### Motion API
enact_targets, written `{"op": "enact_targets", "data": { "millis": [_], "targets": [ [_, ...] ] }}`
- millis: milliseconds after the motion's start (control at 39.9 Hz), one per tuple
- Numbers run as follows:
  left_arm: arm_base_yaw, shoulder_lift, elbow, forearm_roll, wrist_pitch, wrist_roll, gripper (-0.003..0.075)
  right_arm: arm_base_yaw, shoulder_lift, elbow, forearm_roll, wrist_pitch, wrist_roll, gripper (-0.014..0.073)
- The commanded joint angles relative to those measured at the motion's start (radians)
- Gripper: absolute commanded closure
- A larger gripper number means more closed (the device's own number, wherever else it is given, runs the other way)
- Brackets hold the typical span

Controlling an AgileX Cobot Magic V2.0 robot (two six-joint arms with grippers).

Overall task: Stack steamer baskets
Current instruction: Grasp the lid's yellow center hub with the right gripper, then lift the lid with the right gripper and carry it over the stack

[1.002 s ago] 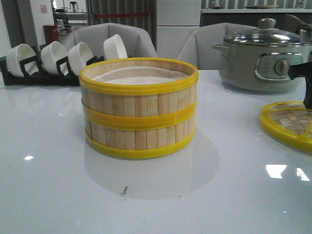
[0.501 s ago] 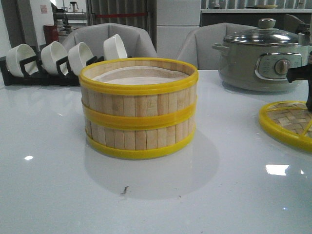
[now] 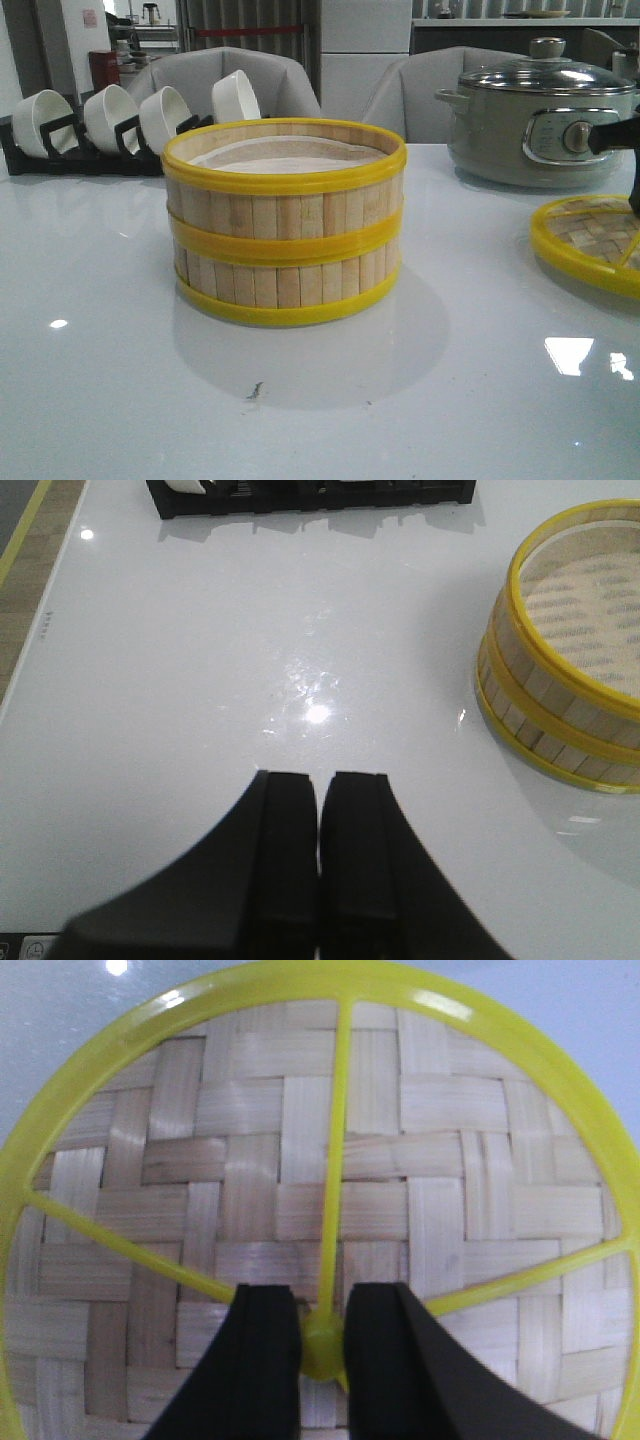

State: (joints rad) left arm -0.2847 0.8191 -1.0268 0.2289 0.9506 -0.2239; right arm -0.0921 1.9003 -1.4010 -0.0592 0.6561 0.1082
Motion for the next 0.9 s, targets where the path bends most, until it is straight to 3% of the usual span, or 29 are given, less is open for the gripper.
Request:
{"op": "enact_targets", "data": {
  "millis": [0, 351, 601, 877],
  "targets": [
    [0.003, -0.006, -0.027, 0.014, -0.073, -0.011, 0.0629, 0.027, -0.117, -0.083, -0.014, 0.002, 0.003, 0.0537],
    [0.003, -0.006, -0.027, 0.014, -0.073, -0.011, 0.0629, 0.249, -0.139, -0.465, -0.014, 0.262, 0.002, 0.0537],
    [0.003, -0.006, -0.027, 0.014, -0.073, -0.011, 0.0629, 0.460, -0.036, -0.709, -0.008, 0.325, -0.015, 0.0537],
    [0.003, -0.006, -0.027, 0.014, -0.073, -0.011, 0.0629, 0.619, 0.133, -0.890, 0.017, 0.378, -0.018, 0.0537]
  ]
}}
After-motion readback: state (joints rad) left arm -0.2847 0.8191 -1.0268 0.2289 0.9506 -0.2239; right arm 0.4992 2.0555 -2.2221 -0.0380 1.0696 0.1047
